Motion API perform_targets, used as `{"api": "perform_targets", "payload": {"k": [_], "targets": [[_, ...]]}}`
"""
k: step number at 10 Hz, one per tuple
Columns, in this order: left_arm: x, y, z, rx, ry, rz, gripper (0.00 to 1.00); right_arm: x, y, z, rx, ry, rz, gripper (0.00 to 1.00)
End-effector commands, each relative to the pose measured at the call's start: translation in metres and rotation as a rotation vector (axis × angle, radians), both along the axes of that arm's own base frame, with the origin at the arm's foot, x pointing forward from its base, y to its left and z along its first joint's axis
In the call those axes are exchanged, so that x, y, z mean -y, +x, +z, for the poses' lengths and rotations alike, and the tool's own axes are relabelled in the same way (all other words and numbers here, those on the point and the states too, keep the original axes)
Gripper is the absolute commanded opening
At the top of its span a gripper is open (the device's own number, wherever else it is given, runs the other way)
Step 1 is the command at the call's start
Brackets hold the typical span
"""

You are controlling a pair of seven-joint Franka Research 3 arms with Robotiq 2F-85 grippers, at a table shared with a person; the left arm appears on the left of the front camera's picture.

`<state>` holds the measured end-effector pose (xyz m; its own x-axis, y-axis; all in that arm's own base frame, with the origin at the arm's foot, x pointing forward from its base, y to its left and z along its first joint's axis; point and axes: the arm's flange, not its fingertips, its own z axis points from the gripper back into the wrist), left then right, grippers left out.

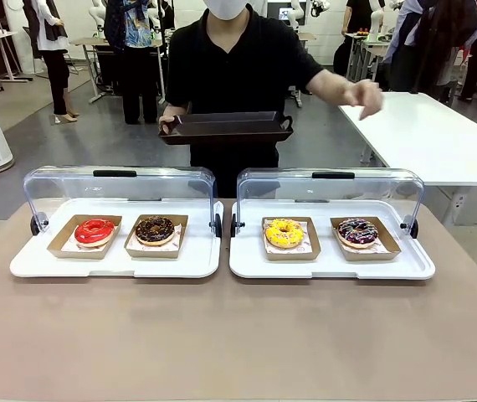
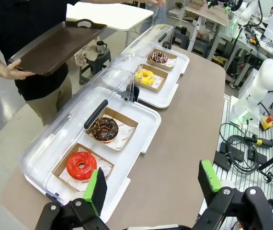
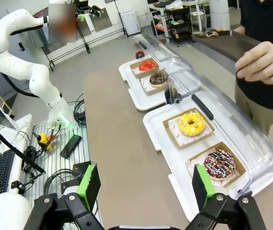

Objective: Provide the desired donut to the person.
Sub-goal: Pick up and lift the Paper togo box containing the Donut pointed at by the person.

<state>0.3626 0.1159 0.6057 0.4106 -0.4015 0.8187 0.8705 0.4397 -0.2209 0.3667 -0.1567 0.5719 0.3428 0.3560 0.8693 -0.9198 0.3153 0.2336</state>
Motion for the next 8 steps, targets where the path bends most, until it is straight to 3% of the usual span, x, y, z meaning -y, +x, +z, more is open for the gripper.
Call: {"api": "perform_targets", "payload": {"k": [1,8], "targets": [[-0.0021,-0.0009,0.0025,-0.001,-0.009,-0.001,1.0,0.0001,0.0,-0.0004,-0.002,0.001,-0.001,1.0],[-0.0021,-0.0009,0.0025,-0.001,-0.009,-0.001,1.0,0.0001,0.0,-0.0004,-0.002,0.001,-0.001,1.0]]}}
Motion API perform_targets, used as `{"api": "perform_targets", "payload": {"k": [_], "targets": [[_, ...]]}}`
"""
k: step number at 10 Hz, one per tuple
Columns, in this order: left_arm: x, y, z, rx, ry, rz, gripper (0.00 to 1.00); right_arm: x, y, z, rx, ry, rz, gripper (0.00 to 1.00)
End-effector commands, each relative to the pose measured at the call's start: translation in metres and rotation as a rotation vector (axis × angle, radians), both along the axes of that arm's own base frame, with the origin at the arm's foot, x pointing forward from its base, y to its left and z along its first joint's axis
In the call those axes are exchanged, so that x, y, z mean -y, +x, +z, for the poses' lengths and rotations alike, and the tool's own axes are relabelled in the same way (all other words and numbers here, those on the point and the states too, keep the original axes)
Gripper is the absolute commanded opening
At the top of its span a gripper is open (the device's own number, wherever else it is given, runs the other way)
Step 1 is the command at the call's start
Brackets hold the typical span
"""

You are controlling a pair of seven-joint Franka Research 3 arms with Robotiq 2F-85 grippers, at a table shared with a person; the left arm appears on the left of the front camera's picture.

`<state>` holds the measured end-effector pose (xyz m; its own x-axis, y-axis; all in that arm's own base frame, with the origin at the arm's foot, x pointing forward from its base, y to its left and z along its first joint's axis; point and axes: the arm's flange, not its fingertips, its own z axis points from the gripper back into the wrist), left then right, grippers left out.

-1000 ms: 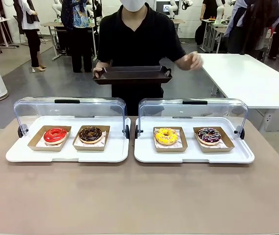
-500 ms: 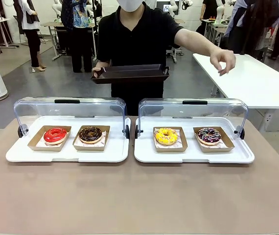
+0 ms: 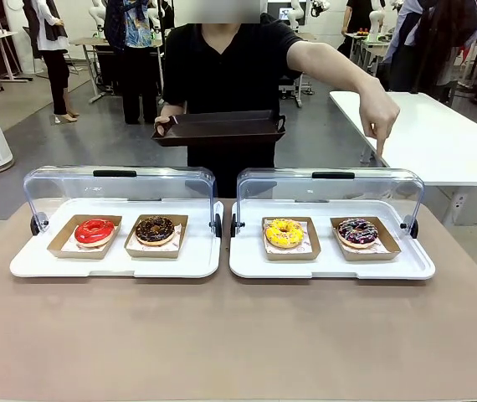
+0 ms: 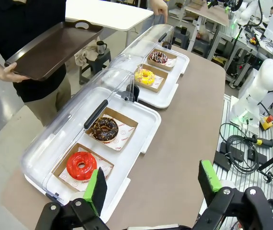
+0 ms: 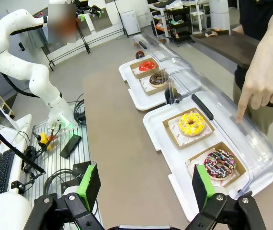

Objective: Provide the desired donut to the person.
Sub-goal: Pick up and lift the Paper togo box containing the Donut pointed at by the person.

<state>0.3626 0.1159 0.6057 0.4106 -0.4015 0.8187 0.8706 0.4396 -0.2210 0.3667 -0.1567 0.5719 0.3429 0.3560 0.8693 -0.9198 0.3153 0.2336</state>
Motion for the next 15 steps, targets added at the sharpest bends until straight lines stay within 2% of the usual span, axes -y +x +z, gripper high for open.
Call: {"api": "perform_targets", "payload": {"k": [1,9,11,14,15], "targets": [[-0.002,-0.001,0.002,0.0,-0.009,-0.001,1.0,0.0,0.0,0.0,-0.002,0.001,-0.001,1.0],[-0.002,-0.001,0.002,0.0,-0.009,-0.001,1.0,0.0,0.0,0.0,0.0,0.0,0.0,1.0],[-0.002,-0.001,0.002,0.0,-0.009,-0.001,1.0,-0.052,0.008,-0.017,0.05,-0.324,0.123,1.0],[-0.002,-0.001,0.002,0.0,-0.009,-0.001,1.0,-0.113,0.008,-0.059,0.076,-0.572,0.264,1.0],[-0.002,-0.001,0.002,0.0,-0.009,-0.001,1.0,-0.131,0.006,-0.077,0.106,-0.65,0.299,1.0]]}}
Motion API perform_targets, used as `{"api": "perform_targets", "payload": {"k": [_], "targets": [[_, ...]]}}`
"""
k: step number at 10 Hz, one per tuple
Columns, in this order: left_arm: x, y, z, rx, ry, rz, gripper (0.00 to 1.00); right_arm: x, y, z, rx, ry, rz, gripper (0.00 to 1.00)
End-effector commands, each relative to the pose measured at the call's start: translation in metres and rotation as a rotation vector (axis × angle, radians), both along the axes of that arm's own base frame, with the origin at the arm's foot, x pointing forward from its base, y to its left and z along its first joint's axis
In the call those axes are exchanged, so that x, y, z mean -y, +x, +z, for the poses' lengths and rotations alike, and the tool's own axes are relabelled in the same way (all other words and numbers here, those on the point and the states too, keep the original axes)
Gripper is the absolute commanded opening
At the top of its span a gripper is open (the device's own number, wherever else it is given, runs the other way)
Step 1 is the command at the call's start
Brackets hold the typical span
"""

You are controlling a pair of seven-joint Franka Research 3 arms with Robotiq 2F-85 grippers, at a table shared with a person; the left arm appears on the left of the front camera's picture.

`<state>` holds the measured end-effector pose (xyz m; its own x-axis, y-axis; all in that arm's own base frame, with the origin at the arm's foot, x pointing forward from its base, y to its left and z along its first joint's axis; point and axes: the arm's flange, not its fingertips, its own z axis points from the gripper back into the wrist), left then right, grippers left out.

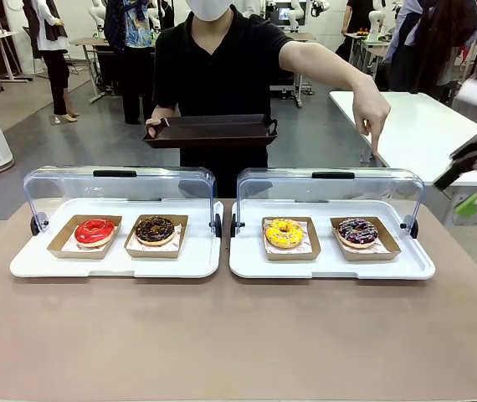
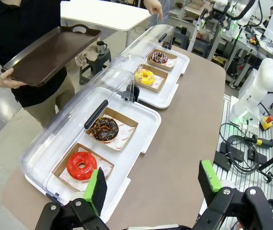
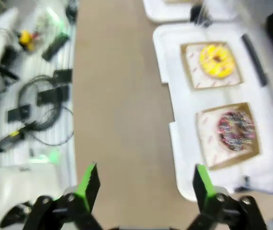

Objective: Provide the desired donut to the person.
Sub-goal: Pick up and lift the Paper togo box containing the Donut pointed at by the person.

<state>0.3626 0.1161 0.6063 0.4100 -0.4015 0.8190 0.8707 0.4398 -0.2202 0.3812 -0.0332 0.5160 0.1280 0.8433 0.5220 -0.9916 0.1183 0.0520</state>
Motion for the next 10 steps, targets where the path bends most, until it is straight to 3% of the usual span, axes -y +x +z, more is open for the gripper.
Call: {"api": "perform_targets", "payload": {"k": [1,5,10], "targets": [[-0.002,-0.001,0.002,-0.001,-0.009,-0.001,1.0,-0.018,-0.008,-0.038,0.096,-0.123,0.045,1.0],[-0.002,-0.001,0.002,-0.001,-0.009,-0.001,1.0,-0.028,0.003,-0.097,0.053,-0.246,0.068,1.0],[-0.002,-0.001,0.002,-0.001,-0.009,-0.001,1.0,-0.029,-0.001,-0.098,0.048,-0.237,0.081,1.0]]}}
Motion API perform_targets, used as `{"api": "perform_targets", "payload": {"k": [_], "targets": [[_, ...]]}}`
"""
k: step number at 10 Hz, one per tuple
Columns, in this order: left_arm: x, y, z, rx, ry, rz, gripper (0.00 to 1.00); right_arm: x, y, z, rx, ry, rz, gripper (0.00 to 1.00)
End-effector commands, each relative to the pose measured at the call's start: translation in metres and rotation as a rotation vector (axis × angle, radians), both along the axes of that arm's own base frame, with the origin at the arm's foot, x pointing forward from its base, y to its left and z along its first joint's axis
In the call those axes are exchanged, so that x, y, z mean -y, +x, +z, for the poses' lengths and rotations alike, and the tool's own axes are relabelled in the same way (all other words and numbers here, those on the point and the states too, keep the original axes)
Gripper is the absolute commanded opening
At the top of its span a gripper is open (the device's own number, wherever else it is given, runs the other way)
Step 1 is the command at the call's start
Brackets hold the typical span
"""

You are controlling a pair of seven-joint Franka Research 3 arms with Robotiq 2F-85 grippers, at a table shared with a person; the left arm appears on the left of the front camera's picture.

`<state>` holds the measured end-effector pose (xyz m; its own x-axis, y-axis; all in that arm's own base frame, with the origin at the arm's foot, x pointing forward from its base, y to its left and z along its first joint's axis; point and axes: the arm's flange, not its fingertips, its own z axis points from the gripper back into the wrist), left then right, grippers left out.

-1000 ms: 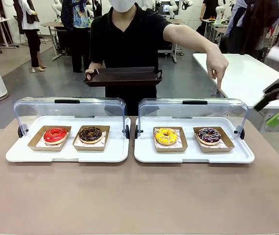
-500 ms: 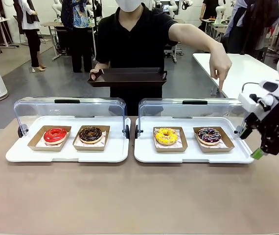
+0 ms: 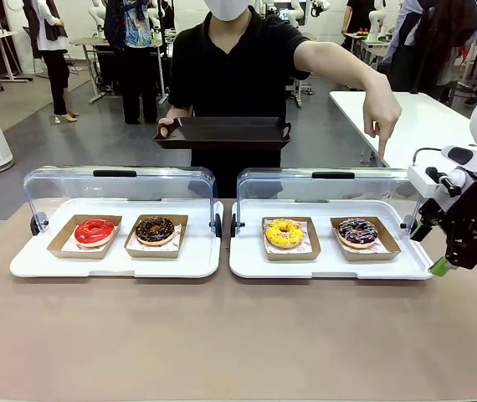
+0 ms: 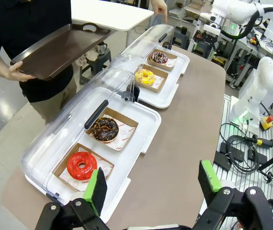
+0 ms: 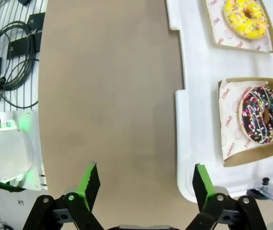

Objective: Provide the desired donut to the person.
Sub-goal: Pick up and lift the Paper togo box containing the Donut pointed at by the person.

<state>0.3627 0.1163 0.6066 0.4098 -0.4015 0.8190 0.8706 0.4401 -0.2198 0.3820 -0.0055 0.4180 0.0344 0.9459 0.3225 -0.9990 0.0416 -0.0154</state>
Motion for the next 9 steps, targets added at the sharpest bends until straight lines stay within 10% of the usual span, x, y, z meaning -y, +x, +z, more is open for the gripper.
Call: {"api": "perform_targets", "payload": {"k": [1,9], "targets": [[-0.002,-0.001,0.002,-0.002,-0.01,-0.001,1.0,-0.001,-0.002,0.0,0.0,-0.011,0.0,1.0],[-0.002,-0.001,0.002,-0.002,-0.01,-0.001,1.0,-0.041,0.032,-0.03,-0.073,-0.098,-0.056,1.0]]}}
